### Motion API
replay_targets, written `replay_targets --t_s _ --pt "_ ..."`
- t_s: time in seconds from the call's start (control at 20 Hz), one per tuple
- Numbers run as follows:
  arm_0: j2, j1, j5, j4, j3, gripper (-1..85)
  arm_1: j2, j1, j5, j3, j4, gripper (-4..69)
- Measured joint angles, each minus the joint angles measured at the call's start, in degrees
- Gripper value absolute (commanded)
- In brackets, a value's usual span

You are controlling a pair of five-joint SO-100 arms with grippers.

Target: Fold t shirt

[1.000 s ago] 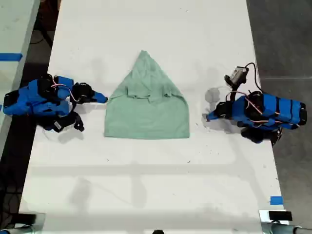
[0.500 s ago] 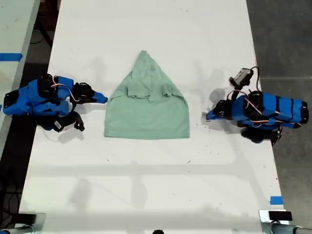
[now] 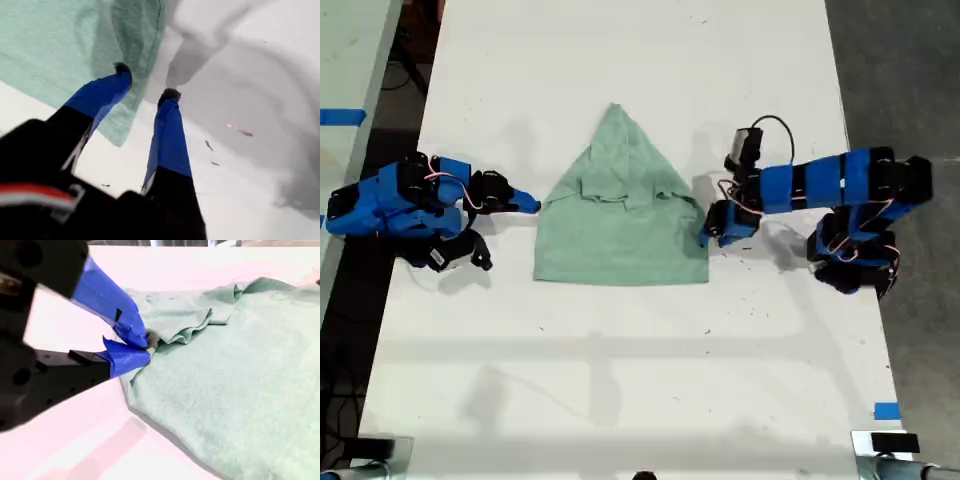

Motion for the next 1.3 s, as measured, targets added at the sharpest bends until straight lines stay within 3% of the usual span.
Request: replay_targets --t_s 0.1,0.2,0.45,0.7,0.85,1.05,1.1,1.2,1.3 --pt "0.0 0.0 0.0 0.0 0.0 -0.1 -7.0 0.3 -0.9 -4.7 0.1 11.4" --pt "0.0 0.0 0.0 0.0 0.0 -0.1 -9.8 0.5 -1.0 -6.7 -0.6 -0.2" --pt "0.0 0.0 0.0 0.0 0.0 -0.1 -11.4 1.0 0.5 -8.3 0.2 -0.2" --pt "0.0 0.0 0.0 0.0 0.0 -0.1 -12.0 0.6 -4.3 -26.9 12.7 -0.2" --pt "0.0 0.0 0.0 0.0 0.0 -0.1 -19.8 -1.4 -12.3 -43.9 11.0 -0.2" --pt "0.0 0.0 0.0 0.0 0.0 -0.1 -31.4 -2.7 -15.3 -53.4 6.7 -0.3" --pt "0.0 0.0 0.0 0.0 0.0 -0.1 -33.3 -2.9 -15.5 -53.7 5.3 2.2" --pt "0.0 0.0 0.0 0.0 0.0 -0.1 -35.5 -3.0 -15.6 -54.1 3.8 21.0" --pt "0.0 0.0 0.0 0.0 0.0 -0.1 -35.6 -3.1 -15.6 -54.1 3.6 23.3"
